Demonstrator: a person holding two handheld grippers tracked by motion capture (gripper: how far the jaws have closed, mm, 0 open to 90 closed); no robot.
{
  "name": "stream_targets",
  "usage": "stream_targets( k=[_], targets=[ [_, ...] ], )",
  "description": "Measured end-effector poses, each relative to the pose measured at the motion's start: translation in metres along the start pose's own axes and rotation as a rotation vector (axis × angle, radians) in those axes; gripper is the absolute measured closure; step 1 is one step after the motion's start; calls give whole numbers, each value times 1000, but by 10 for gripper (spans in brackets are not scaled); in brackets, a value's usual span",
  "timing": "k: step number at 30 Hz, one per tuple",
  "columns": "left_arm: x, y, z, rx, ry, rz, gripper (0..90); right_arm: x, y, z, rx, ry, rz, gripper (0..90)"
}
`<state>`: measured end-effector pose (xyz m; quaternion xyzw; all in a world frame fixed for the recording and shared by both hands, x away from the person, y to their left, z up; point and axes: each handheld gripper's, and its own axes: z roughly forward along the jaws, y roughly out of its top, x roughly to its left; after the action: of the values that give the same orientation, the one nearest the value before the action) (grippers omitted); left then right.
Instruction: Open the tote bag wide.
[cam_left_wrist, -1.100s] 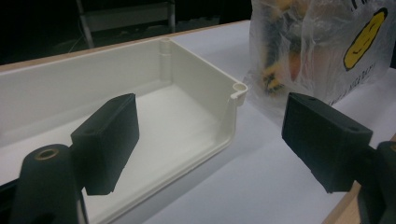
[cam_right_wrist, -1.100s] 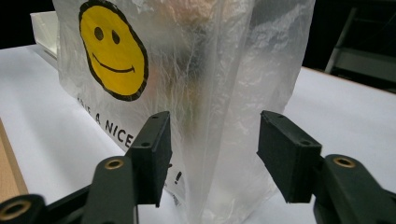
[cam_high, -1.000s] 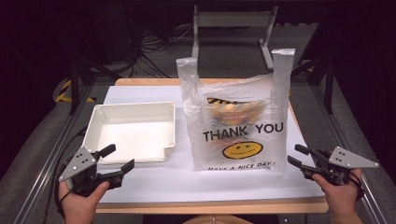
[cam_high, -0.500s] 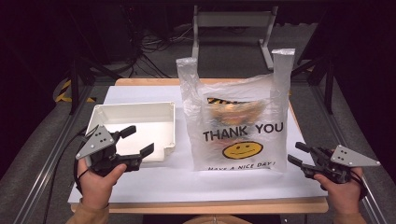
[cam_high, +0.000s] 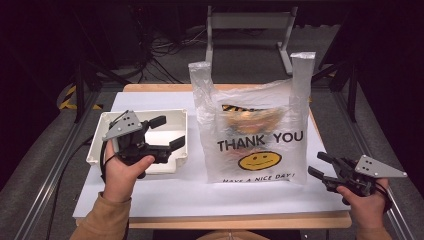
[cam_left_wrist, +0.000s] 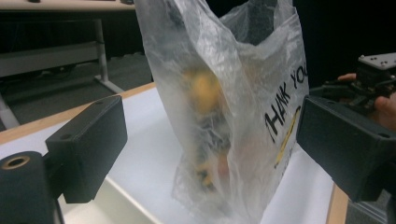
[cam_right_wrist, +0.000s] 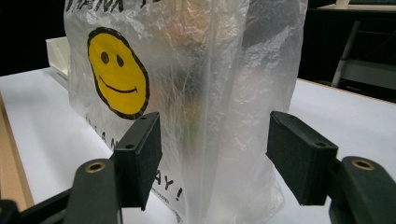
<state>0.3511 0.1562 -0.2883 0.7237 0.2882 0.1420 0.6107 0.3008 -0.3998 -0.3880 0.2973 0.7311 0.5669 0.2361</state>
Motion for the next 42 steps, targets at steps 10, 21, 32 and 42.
stream_targets(
  k=[10,21,32,42],
  targets=[
    [7,23,31,-1,-8,10,109,-1,-2,0,3,-10,-2,357],
    [13,37,54,-10,-32,-10,109,0,-2,-1,-5,-4,-11,353],
    [18,38,68,1,-53,-22,128,1,-2,-1,-3,-13,-23,348],
    [19,43,77,-26,-84,-33,209,1,-2,-1,0,-9,-25,344]
  ],
)
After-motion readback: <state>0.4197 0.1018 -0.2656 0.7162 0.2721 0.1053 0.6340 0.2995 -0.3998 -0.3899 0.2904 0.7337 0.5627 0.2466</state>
